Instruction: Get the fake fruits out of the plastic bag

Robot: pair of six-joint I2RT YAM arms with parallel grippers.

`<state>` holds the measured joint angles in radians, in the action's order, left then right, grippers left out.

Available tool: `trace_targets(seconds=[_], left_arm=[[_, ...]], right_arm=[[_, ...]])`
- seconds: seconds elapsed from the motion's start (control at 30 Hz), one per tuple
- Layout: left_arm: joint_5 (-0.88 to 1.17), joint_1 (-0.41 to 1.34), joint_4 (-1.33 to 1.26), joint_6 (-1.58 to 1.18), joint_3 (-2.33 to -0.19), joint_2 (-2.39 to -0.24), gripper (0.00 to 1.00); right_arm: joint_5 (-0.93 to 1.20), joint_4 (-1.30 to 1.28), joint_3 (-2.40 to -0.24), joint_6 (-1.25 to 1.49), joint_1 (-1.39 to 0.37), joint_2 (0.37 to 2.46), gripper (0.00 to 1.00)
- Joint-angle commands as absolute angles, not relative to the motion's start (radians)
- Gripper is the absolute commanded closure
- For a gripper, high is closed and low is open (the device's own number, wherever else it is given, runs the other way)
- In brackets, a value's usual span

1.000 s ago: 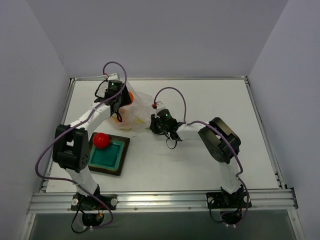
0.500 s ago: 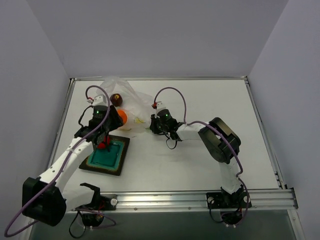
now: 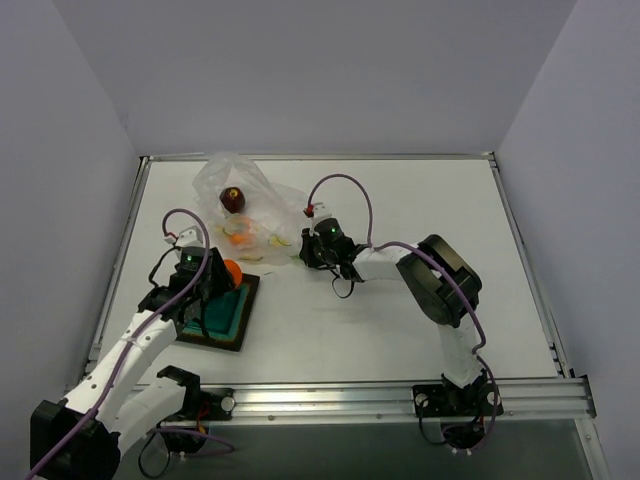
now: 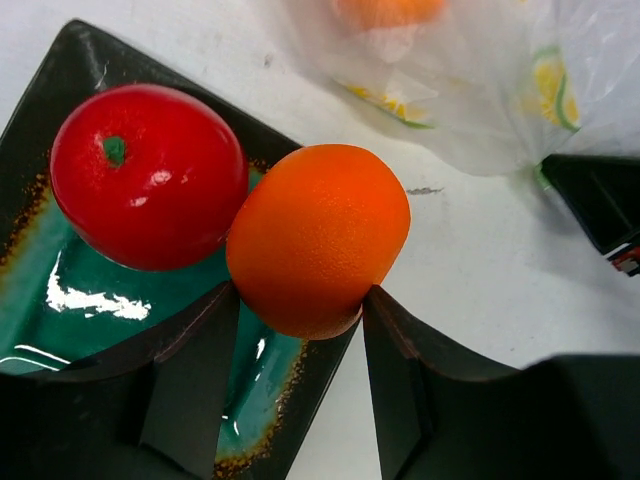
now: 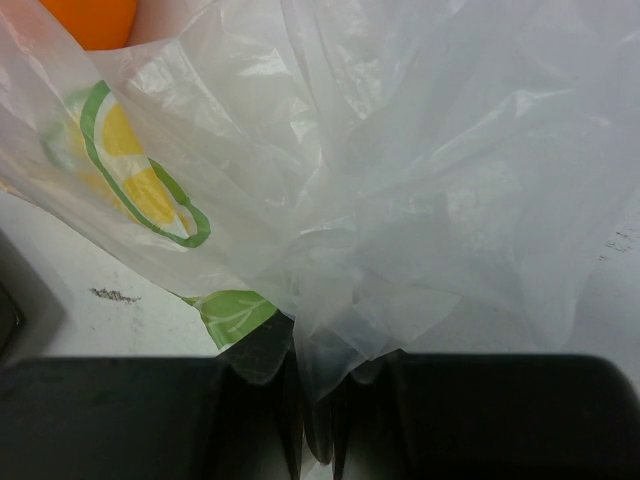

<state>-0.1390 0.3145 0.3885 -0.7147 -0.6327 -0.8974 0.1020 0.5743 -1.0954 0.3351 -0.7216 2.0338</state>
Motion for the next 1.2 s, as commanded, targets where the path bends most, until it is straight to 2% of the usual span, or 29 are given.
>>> trace_targets(seconds=[0.0, 0.43, 0.6, 0.8, 0.9, 1.17], left_arm=[[-0.135, 0.322, 0.397, -0.707, -0.643, -0.916, 0.73], [-0.219, 0.368, 0.408, -0.693, -0.643, -1.009, 0.56], [-0.230, 0.377, 0.414, -0.698, -0.640, -0.999, 0.39], [-0.212, 0.400, 0.459, -0.686, -0.707, -0.983, 0.27], [-0.212, 0.417, 0.488, -0.686, -0.759, -0.977, 0.27], [-0.158, 0.423, 0.385, -0.700, -0.963, -1.105, 0.40]], right_arm=[[0.090, 0.558, -1.098, 0.319, -0.724, 1.997, 0.93], [0.092, 0.557, -1.098, 0.321, -0.724, 1.993, 0.93], [0.094, 0.557, -1.100, 0.321, -0.726, 1.996, 0.93], [0.094, 0.558, -1.098, 0.322, -0.724, 1.997, 0.93], [0.094, 0.558, -1.100, 0.324, -0.724, 2.000, 0.93], [0.103, 0.558, -1.104, 0.325, -0.724, 2.011, 0.93]])
